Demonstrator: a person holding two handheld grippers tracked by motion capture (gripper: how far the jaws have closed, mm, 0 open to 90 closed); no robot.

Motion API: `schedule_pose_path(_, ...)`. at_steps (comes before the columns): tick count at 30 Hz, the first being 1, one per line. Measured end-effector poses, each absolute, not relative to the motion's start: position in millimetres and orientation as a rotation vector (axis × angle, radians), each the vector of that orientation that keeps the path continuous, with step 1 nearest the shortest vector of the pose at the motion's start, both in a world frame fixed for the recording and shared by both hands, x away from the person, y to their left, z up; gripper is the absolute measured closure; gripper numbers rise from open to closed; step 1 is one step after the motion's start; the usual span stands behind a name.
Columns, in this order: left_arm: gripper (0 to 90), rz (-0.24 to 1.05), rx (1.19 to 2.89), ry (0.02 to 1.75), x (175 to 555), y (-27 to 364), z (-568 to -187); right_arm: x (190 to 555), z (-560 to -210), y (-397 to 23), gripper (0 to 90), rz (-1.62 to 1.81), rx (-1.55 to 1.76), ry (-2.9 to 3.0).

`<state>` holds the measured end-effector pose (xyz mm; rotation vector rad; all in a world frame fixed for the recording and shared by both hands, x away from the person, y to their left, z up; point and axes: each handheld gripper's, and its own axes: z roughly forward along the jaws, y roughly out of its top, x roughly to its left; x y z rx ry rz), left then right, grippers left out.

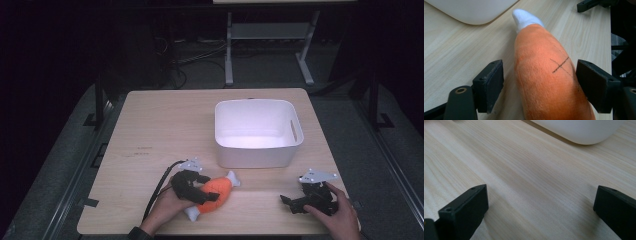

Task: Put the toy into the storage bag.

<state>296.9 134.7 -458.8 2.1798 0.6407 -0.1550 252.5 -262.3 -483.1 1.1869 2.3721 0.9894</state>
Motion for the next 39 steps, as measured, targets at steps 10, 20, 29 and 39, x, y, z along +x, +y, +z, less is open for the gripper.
schedule_pose_path(10, 34.8, -0.208, 2.208, 0.603, 293.1, 127.2, -461.8, 252.5, -483.1, -262.3, 0.0, 0.990, 1.187, 2.372)
schedule_pose_path(20, 42.8, -0.200, 2.212, 0.579, 291.5, 127.7, -458.3, 252.5, -483.1, -262.3, 0.0, 0.989, 1.187, 2.372)
schedule_pose_path(29, 45.1, -0.212, 2.219, 0.522, 289.7, 128.6, -454.0, 252.5, -483.1, -262.3, 0.0, 0.990, 1.187, 2.372)
schedule_pose_path(39, 45.0, -0.227, 2.202, 0.465, 290.0, 133.7, -444.9, 252.5, -483.1, -262.3, 0.0, 0.989, 1.187, 2.372)
